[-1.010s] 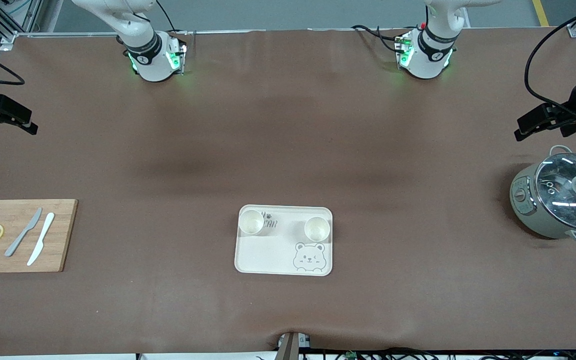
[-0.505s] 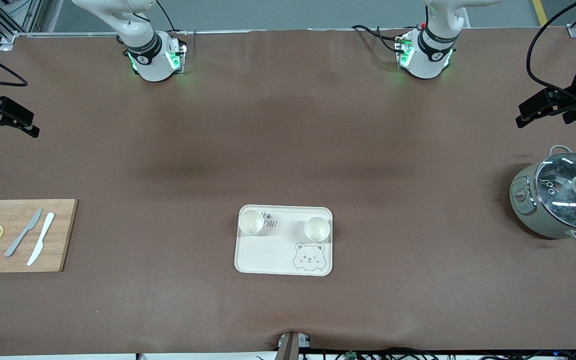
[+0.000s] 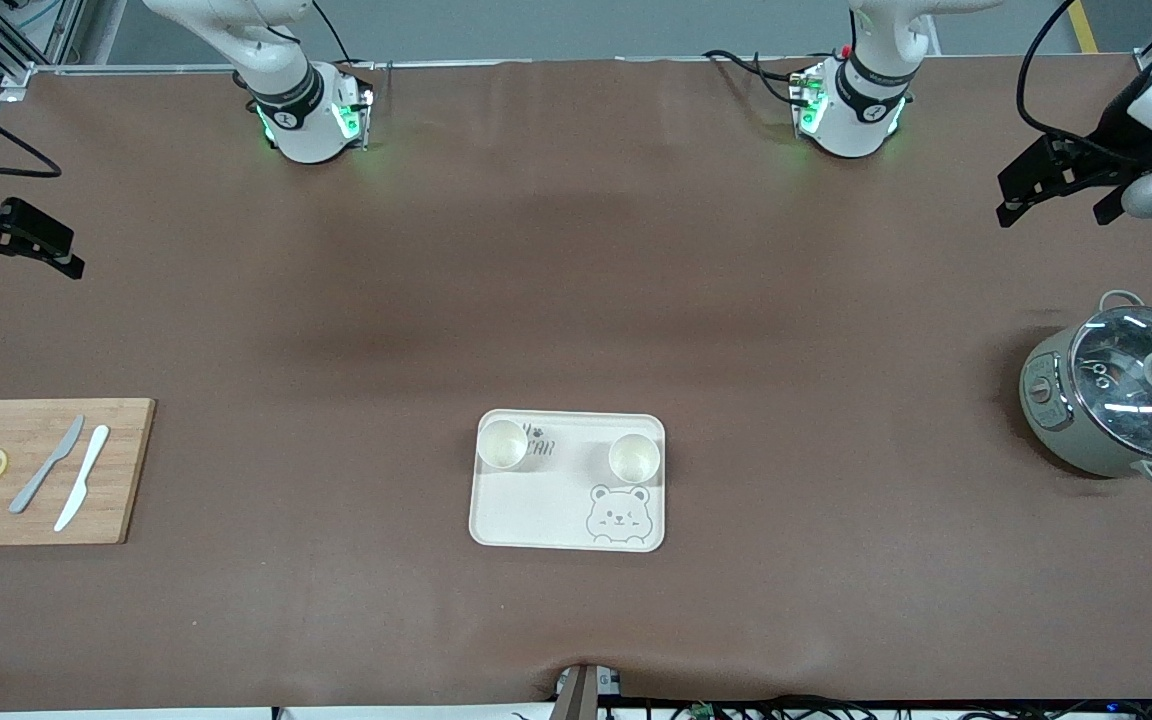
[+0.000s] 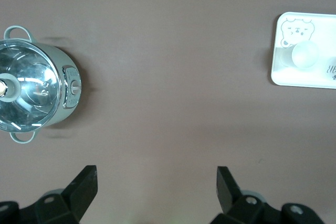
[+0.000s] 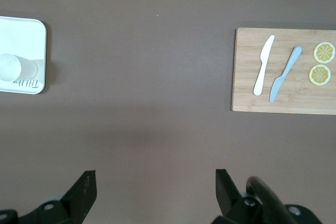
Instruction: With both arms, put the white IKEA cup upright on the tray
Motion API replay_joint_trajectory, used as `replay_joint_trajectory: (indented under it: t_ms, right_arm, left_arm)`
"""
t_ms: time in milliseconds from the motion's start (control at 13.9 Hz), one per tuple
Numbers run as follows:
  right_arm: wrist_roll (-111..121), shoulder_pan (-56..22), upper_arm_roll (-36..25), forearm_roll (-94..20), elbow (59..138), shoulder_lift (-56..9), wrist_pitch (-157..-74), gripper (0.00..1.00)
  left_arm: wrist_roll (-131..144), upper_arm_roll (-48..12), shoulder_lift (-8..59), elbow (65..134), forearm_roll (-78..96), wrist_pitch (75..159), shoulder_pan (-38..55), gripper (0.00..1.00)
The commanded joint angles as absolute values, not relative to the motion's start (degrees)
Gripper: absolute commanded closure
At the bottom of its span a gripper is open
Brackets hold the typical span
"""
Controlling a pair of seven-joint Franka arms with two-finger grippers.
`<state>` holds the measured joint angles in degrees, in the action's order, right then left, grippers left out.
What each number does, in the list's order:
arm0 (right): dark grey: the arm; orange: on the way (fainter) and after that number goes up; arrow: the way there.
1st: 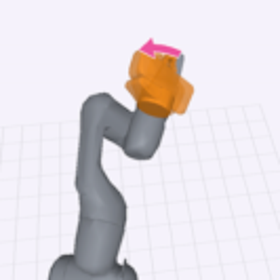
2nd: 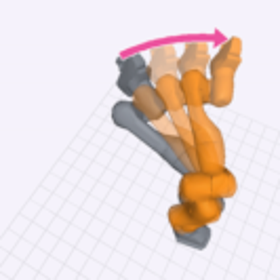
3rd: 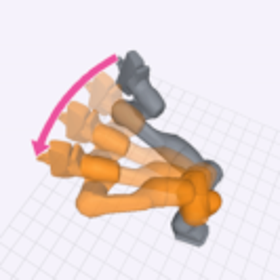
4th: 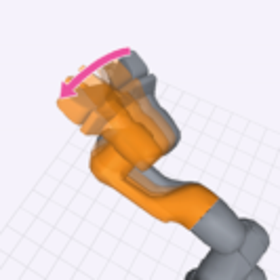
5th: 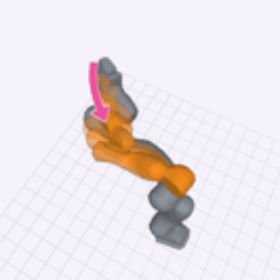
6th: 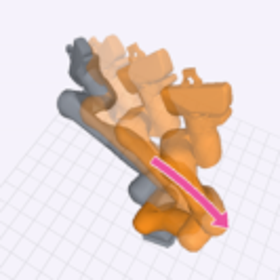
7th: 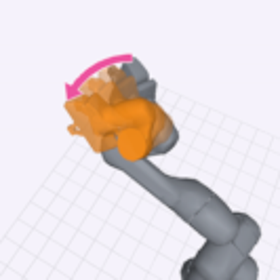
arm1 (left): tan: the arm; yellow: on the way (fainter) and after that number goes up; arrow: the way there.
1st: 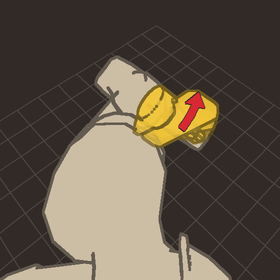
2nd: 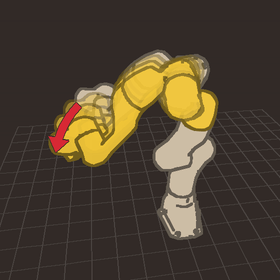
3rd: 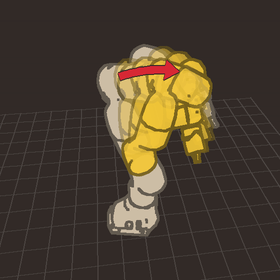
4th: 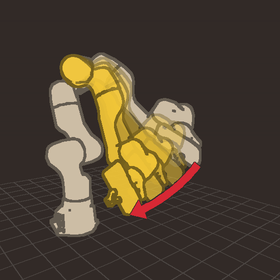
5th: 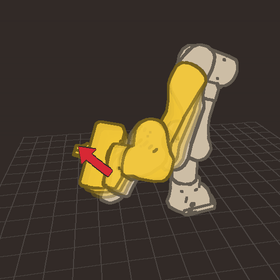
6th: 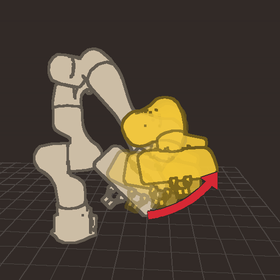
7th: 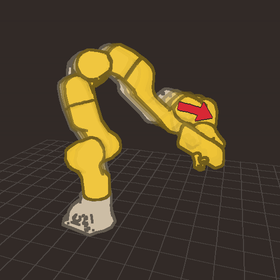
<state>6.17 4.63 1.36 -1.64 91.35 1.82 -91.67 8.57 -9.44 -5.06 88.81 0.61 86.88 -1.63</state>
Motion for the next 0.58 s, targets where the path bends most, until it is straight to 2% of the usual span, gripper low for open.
replay_joint_trajectory:
  t_ms: [0, 505]
  right_arm:
    - [6.6, 4.5, 1.3, -0.6, 90.6, 1.7, -91.6, 0.0]
    - [6.6, 5.2, 1.1, -0.6, 90.7, 1.6, -91.3, 0.0]
  left_arm:
    - [7.6, -9.8, -6.1, 90.6, 0.4, 88.2, -2.0, 0.0]
    - [7.9, -9.8, -4.7, 88.1, -0.3, 87.6, -2.3, 0.0]
